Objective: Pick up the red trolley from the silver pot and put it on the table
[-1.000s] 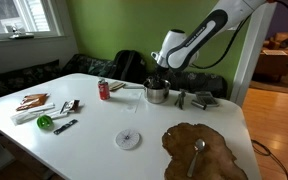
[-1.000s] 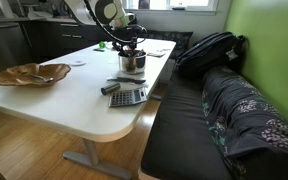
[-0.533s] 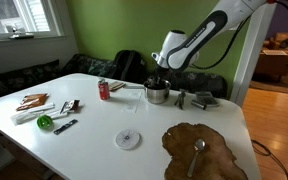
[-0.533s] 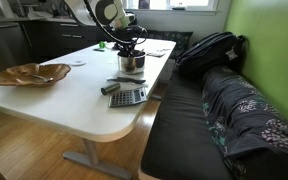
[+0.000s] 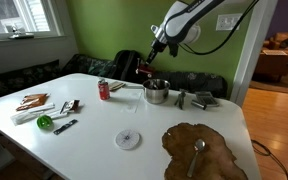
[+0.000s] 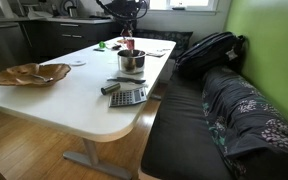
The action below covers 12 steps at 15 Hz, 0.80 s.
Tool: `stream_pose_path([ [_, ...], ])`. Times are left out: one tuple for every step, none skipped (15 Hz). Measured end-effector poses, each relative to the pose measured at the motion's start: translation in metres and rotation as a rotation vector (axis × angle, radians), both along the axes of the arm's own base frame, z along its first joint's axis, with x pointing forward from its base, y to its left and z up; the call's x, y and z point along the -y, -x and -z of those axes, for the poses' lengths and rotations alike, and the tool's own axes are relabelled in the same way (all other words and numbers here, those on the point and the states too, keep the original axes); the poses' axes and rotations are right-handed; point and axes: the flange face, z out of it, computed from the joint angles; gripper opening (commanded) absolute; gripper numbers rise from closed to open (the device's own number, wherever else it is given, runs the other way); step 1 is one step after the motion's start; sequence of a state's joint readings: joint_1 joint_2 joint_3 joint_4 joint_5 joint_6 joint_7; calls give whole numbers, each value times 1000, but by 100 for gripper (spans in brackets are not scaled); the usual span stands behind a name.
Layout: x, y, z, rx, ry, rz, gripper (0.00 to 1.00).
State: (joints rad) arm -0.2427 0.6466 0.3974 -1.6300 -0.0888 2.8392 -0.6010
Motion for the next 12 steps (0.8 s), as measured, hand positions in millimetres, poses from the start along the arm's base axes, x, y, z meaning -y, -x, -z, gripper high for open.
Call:
stream_pose_path([
  [-13, 2, -13, -6, -43, -33, 1],
  [-30, 6, -22, -23, -85, -70, 1],
  [-47, 10, -24, -50, -121, -106, 1],
  [-65, 14, -21, -91, -151, -139, 1],
  [-82, 19, -12, -142, -170, -164, 1],
  [-96, 24, 3, -202, -174, -184, 1],
  [-108, 29, 22, -265, -168, -197, 1],
  [-116, 32, 44, -327, -154, -195, 1],
  [-121, 34, 66, -386, -131, -183, 1],
  [-126, 35, 86, -441, -109, -171, 1],
  [-131, 36, 105, -491, -91, -160, 1],
  [-135, 36, 121, -533, -80, -150, 1],
])
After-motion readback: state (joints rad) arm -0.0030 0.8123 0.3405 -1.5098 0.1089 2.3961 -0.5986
